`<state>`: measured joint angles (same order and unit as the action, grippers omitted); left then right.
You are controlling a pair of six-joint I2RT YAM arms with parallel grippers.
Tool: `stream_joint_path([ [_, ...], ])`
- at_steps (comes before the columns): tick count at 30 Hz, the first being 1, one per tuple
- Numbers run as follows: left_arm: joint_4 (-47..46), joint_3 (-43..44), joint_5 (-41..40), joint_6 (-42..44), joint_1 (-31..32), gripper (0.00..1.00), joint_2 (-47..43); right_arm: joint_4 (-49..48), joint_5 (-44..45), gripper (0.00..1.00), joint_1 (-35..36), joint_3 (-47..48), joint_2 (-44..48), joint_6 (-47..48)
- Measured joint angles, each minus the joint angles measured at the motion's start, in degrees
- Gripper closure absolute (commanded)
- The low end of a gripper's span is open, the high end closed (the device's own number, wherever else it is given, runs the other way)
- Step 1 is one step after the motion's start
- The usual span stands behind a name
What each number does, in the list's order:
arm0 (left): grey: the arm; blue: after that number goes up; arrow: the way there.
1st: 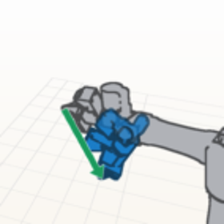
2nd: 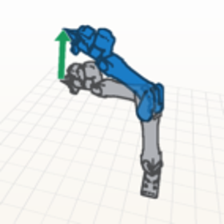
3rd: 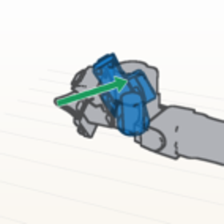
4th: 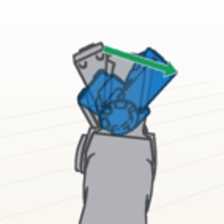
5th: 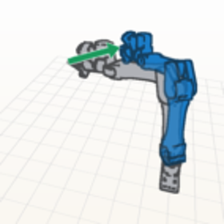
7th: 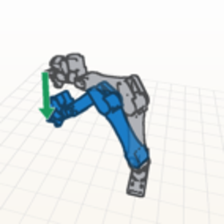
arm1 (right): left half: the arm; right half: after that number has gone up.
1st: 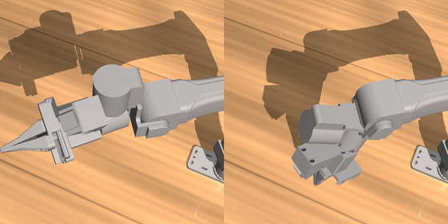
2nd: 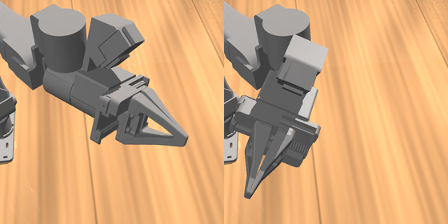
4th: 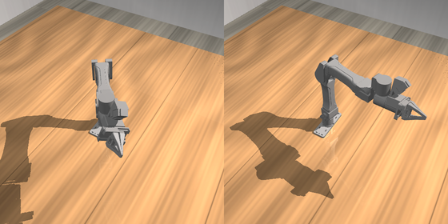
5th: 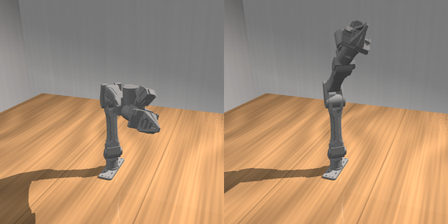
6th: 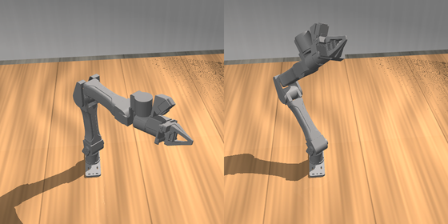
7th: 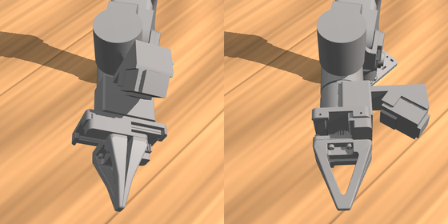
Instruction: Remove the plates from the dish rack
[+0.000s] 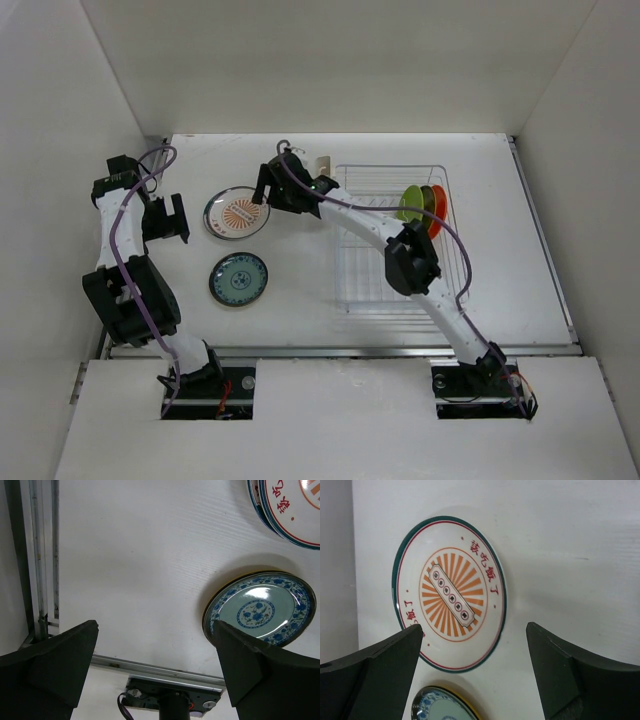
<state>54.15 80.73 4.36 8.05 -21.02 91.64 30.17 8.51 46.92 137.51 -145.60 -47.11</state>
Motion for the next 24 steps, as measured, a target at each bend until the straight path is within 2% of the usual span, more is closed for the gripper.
stream_joint_path([
  [5,0.3,0.0,0.2,0.0,0.0,0.00,0.0,-6.4,-2.2,0.10,0.0,0.7,-3.4,0.2],
  [13,0.6,0.4,0.2,0.0,0.0,0.00,0.8,-11.1,-5.0,0.10,0.1,1.1,-7.7,-1.1],
  [19,0.5,0.4,0.2,0.0,0.0,0.00,1.4,-11.7,-4.9,0.11,1.1,1.4,-7.7,-1.2],
  [24,0.5,0.4,0.2,0.0,0.0,0.00,1.4,-10.1,-1.4,0.11,2.5,1.7,-7.7,-1.1],
])
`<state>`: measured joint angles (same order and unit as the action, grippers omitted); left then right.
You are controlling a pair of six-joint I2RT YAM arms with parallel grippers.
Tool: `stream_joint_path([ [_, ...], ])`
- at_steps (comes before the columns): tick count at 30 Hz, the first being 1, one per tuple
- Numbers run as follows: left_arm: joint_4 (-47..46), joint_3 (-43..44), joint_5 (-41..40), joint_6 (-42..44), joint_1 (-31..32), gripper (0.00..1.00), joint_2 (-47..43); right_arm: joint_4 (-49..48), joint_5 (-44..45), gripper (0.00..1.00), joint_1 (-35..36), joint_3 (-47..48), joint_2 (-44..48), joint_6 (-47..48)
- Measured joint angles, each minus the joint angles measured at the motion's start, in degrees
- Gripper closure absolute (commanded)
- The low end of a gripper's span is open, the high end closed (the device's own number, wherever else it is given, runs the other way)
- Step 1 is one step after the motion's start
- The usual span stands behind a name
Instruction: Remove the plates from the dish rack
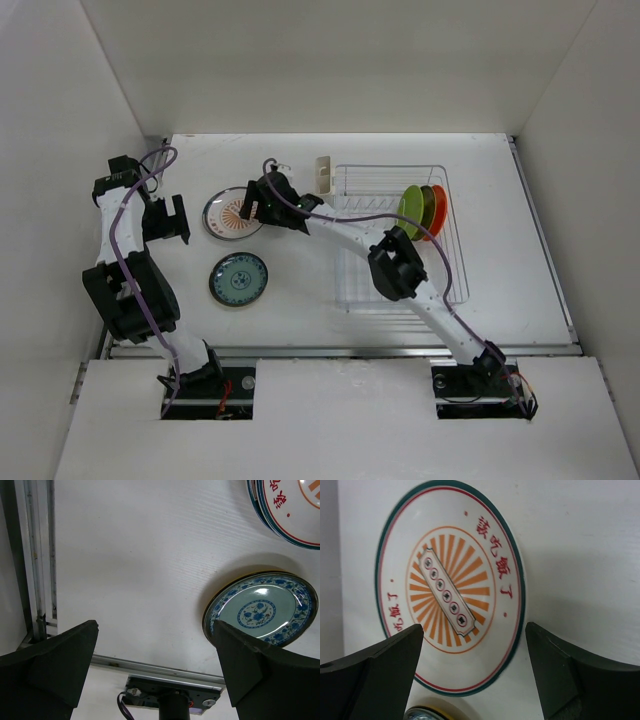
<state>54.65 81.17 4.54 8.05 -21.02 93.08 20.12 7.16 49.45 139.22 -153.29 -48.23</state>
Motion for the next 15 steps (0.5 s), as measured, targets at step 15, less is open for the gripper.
stream_joint_path([
  [15,0.3,0.0,2.8,0.8,0.3,0.00,0.5,11.5,15.3,0.17,1.5,2.1,1.0,4.8],
])
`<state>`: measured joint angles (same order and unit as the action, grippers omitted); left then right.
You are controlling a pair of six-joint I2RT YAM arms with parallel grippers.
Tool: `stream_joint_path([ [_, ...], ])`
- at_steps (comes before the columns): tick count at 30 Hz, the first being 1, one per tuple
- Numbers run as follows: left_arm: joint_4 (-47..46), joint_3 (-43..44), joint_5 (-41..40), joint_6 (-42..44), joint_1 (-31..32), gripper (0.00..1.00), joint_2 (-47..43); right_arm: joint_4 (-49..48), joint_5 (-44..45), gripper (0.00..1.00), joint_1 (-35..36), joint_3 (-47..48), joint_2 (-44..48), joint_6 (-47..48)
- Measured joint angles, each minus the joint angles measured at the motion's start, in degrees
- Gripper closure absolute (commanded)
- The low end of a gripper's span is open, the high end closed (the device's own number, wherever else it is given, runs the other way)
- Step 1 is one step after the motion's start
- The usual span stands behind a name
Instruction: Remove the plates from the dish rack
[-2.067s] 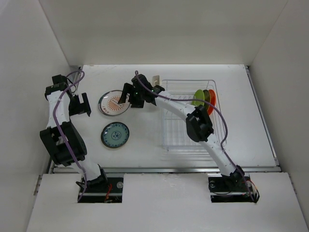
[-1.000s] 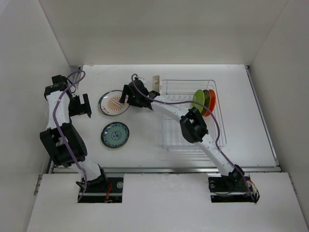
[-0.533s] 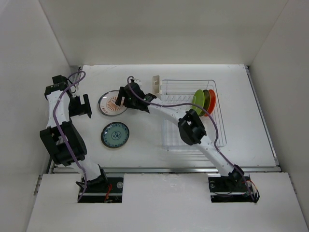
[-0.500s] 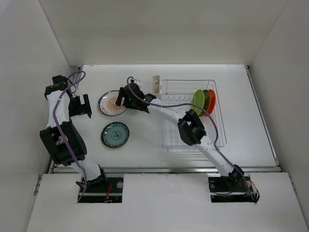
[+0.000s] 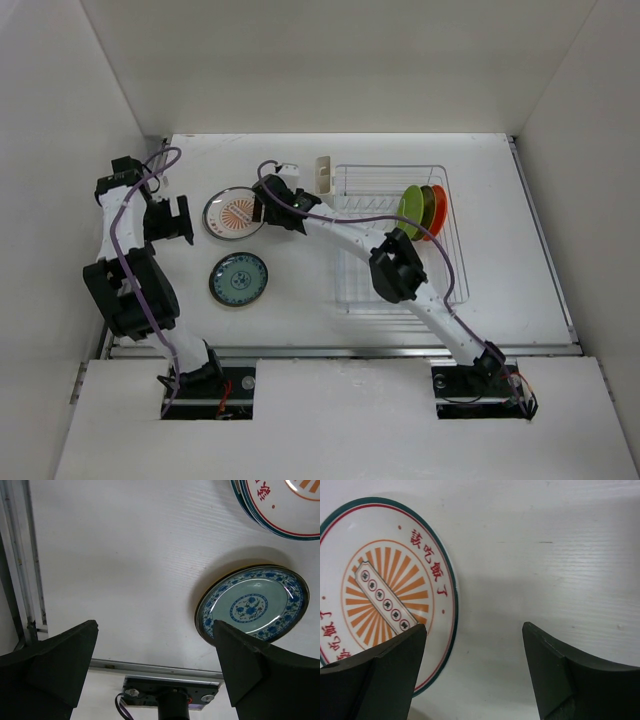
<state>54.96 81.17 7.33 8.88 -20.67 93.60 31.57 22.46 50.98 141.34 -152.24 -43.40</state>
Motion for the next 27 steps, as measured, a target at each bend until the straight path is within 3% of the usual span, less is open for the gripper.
stream_joint_path([
  [6,1.0,1.6,0.6,2.1,3.6,0.00,5.4,3.6,5.4,0.49,0.4,0.0,1.6,1.6],
  [14,0.4,11.4,-0.5,1.7,5.6,0.00,15.6,3.0,6.5,0.78,0.5,0.0,3.1,4.1],
  [27,-1.4,15.0,-5.0,1.1,12.2,0.00,19.3,2.0,7.1,0.78,0.9,-0.1,3.1,4.7],
])
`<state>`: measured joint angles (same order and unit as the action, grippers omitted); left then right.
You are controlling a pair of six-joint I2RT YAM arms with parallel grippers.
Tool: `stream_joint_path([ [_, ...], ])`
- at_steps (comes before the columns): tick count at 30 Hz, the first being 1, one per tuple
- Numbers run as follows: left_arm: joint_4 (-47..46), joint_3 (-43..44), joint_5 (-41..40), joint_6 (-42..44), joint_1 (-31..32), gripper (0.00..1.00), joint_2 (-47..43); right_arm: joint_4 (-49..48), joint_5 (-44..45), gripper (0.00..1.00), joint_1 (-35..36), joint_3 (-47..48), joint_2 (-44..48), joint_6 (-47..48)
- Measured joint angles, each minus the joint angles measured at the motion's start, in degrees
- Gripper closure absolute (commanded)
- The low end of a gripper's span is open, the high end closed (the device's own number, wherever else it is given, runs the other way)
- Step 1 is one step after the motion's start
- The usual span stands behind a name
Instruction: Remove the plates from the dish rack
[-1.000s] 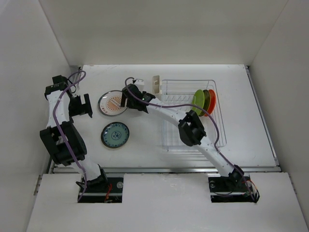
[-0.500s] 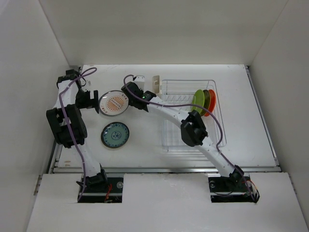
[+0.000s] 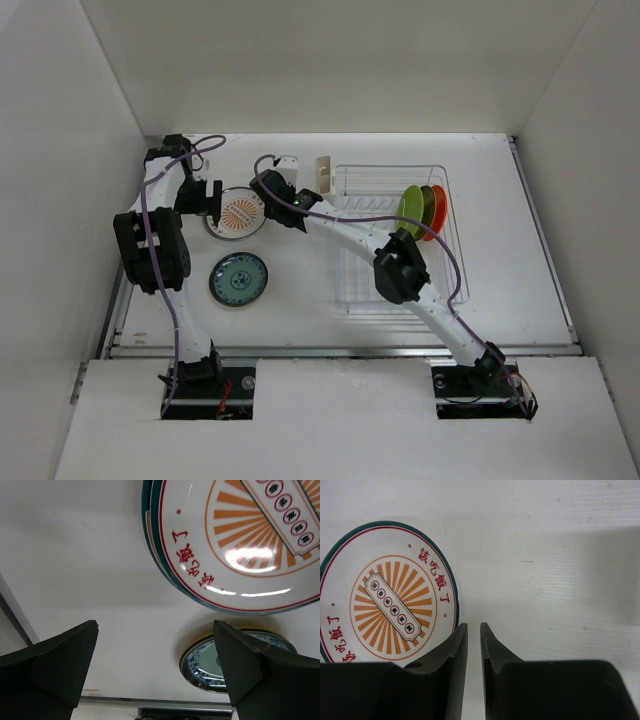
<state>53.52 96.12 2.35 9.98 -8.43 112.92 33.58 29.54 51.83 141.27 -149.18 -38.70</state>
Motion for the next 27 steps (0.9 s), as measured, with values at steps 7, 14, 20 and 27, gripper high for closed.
stream_joint_path([
  [7,-0.9,4.0,-2.3,-1.5,0.4,0.00,5.4,-2.6,-0.5,0.78,0.0,0.0,-0.6,0.2],
  [14,-0.9,4.1,-3.2,-1.8,0.3,0.00,6.2,-3.7,1.1,0.88,0.0,0.7,-2.7,0.3],
  [20,-1.0,4.1,-3.3,-2.0,0.3,0.00,6.2,-3.7,4.3,0.89,0.0,-0.1,-2.8,0.3],
  [27,-1.0,4.1,-3.6,-2.4,0.3,0.00,6.2,-5.7,1.6,0.89,0.2,0.7,-4.1,0.3],
])
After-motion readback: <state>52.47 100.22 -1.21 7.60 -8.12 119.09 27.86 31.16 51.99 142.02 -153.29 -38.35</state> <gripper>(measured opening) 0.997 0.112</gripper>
